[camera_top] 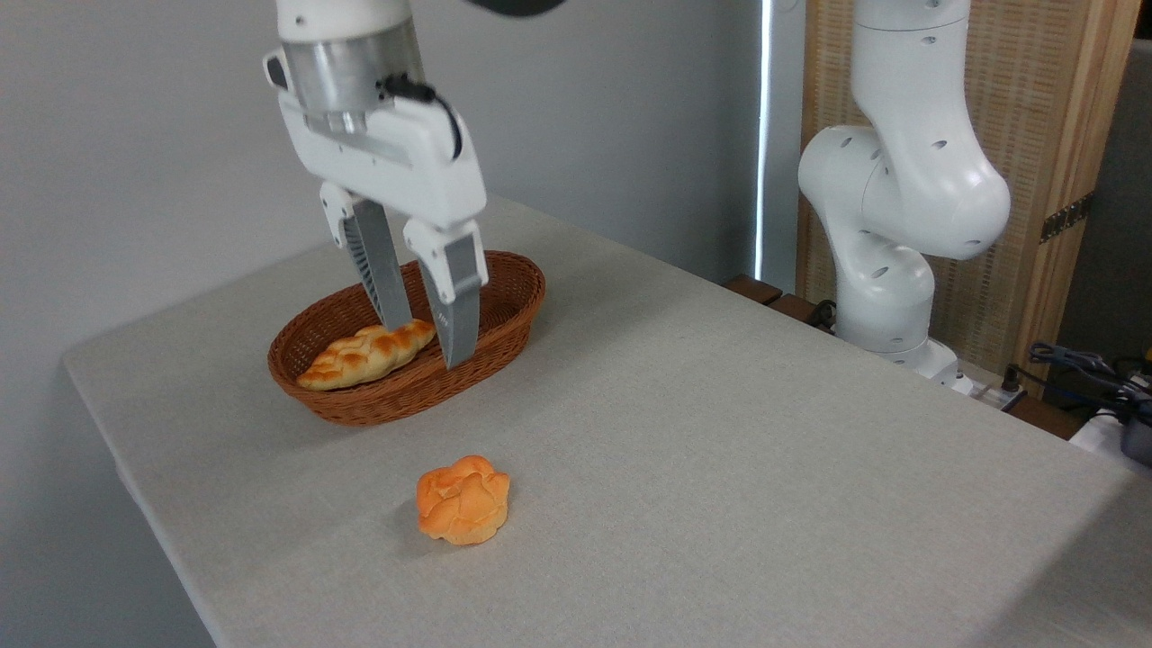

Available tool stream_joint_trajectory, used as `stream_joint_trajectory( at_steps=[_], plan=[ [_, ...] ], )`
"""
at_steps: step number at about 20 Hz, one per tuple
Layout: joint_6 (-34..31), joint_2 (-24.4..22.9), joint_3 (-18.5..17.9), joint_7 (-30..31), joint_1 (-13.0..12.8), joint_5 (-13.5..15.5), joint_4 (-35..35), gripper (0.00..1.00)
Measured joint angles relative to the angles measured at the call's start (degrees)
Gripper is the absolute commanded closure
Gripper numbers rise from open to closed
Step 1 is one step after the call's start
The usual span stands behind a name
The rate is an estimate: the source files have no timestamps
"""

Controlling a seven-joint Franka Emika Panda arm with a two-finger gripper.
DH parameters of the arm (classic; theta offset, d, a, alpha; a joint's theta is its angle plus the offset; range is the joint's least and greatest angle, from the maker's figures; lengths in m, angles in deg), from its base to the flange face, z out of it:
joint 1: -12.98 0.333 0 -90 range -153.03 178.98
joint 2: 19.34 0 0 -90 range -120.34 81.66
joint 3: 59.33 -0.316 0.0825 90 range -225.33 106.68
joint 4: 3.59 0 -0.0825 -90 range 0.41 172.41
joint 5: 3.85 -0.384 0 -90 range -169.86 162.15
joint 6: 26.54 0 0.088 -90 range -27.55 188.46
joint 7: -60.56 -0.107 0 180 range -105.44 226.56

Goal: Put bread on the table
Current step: 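Open the gripper, release the bun, and raise the gripper above the basket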

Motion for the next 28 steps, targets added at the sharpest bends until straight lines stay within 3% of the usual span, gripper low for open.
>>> stream_joint_trajectory(
  at_steps=[5,28],
  plan=[
    [-0.5,-0.5,1.7,1.2,2.3,0.5,-0.4,0.0],
    [-0.9,-2.7,0.5,-6.9,2.7,0.5,1.3,0.0]
  ],
)
